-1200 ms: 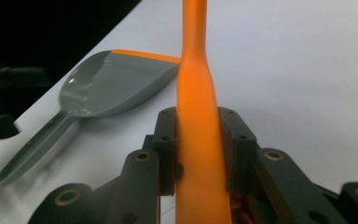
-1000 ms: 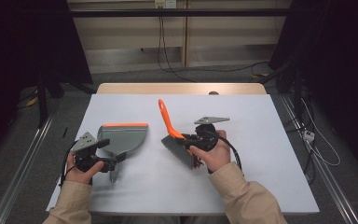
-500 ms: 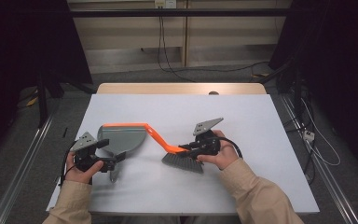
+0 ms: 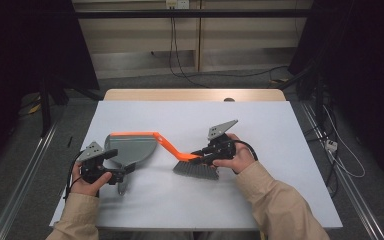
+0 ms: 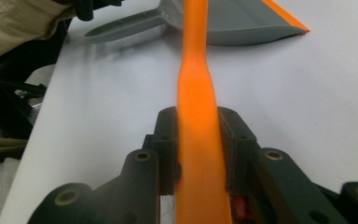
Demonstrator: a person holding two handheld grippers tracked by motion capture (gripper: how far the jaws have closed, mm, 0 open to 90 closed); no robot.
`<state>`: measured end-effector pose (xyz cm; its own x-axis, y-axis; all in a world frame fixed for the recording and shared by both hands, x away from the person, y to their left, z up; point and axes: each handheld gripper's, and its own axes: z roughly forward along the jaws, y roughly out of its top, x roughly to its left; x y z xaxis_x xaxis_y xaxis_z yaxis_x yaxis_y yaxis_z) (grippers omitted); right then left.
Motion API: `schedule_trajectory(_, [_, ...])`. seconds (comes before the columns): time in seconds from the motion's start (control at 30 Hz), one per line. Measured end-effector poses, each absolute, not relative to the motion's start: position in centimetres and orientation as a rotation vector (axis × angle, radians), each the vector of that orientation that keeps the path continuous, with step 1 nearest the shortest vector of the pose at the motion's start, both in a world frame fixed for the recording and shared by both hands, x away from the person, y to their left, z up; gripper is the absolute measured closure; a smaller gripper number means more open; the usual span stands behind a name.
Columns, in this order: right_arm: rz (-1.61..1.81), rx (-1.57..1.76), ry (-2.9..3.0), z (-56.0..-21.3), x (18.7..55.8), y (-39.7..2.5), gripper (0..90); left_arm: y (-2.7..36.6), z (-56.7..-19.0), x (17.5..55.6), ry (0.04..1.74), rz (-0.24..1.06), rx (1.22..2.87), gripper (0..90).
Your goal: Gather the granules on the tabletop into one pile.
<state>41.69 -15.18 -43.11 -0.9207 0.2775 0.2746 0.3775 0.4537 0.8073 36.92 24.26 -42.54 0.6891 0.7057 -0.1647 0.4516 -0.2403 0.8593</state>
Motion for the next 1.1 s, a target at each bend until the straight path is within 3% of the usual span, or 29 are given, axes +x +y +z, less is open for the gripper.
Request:
schedule_trajectory(0.4, [-1.443,-0.429,-2.691,-41.6,39.7,-15.3,71.2,24.3,-42.5,36.8,0.902,0.316,1.883,6.8])
schedule_trajectory(0.83, [-1.475,-0.43,-2.725,-42.0,40.3,-15.6,71.2,24.3,-42.4,36.8,0.897,0.317,1.882,6.8])
schedule_trajectory(1.1, [-1.627,-0.98,-2.675,-39.3,40.3,-18.6,71.1,24.2,-42.3,36.7,0.898,0.318,1.875,6.8])
